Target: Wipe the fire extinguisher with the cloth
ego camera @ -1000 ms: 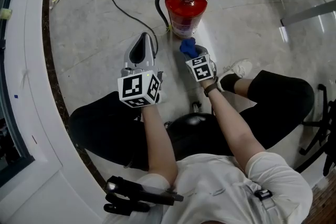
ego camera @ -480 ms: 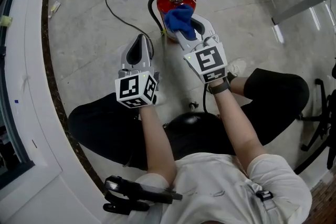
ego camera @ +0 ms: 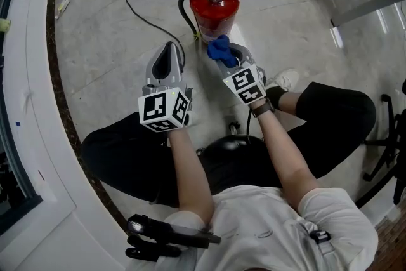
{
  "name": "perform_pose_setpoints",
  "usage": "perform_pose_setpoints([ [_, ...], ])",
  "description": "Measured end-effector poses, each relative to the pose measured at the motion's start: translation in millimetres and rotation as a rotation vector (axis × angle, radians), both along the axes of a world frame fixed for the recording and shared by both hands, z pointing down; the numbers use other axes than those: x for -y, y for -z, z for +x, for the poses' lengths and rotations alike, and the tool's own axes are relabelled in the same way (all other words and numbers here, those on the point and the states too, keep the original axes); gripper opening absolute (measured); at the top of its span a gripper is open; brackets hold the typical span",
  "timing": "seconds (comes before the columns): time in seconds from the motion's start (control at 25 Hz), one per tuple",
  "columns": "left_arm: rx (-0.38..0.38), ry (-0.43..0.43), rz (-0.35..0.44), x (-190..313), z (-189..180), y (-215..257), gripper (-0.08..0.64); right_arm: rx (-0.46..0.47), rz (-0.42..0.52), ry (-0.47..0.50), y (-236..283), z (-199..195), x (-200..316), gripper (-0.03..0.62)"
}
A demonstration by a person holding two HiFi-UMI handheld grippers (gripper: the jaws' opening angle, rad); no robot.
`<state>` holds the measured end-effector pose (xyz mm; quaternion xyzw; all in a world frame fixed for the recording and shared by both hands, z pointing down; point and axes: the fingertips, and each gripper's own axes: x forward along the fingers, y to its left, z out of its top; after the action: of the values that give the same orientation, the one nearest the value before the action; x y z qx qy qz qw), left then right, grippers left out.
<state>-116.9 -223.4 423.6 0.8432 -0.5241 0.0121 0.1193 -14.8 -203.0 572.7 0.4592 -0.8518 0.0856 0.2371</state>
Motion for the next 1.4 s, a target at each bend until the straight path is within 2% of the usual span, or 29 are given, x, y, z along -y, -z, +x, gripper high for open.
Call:
perform_pose_setpoints([
  [0.08, -0.009, 0.001, -0.015, 1.4, -0.2, -7.3, 0.002, -0.056, -0.125, -0.006, -56.1, 2.7, -3.6, 0.141],
  [0.16, -0.009, 0.001, -0.029, 2.6, 0.4, -14.6, 0.002, -0.063, -0.241, -0.034, -104.8, 5.3, -4.6, 0.141],
  [0.36, 0.015, -0.031, -0.039, 7.2, 11.9, -27.0, 0.002, -0.067, -0.427, -0.139, -187.3, 15.9, 8.5, 0.143],
  [0.6, 0.051, -0.062, -0.046, 7.9, 22.8, -35.4, 0.002, -0.083, -0.535, -0.165, -244.4, 10.7, 12.0, 0.143],
  [0.76, 0.061, -0.059, -0.047, 9.0, 21.3, -35.5, 0.002, -0.086, -0.526, -0.177, -248.1, 13.8, 21.4, 0.144],
  [0.88, 0.070, -0.055, -0.038, 8.5, 20.2, -31.5, 0.002, -0.028, -0.511, -0.185, -230.3, 13.8, 14.5, 0.144],
  [1.0, 0.071, -0.051, -0.022, 6.1, 19.5, -23.0, 0.002, 0.121, -0.536, -0.183, -203.2, 12.5, -7.9, 0.144],
  [1.08, 0.064, -0.045, -0.010, 2.8, 18.0, -16.1, 0.002, 0.207, -0.516, -0.183, -171.2, 14.7, -18.0, 0.144],
  [1.16, 0.057, -0.041, -0.001, -1.4, 16.8, -10.3, 0.002, 0.295, -0.420, -0.201, -116.6, 19.7, -17.1, 0.144],
  [1.32, 0.049, -0.040, 0.017, -7.4, 17.4, -0.6, 0.002, 0.566, -0.236, -0.246, -1.0, 32.7, -15.2, 0.140],
  [1.4, 0.045, -0.046, 0.029, -7.9, 20.1, 4.5, 0.002, 0.669, -0.137, -0.245, 55.7, 33.5, -12.5, 0.140],
])
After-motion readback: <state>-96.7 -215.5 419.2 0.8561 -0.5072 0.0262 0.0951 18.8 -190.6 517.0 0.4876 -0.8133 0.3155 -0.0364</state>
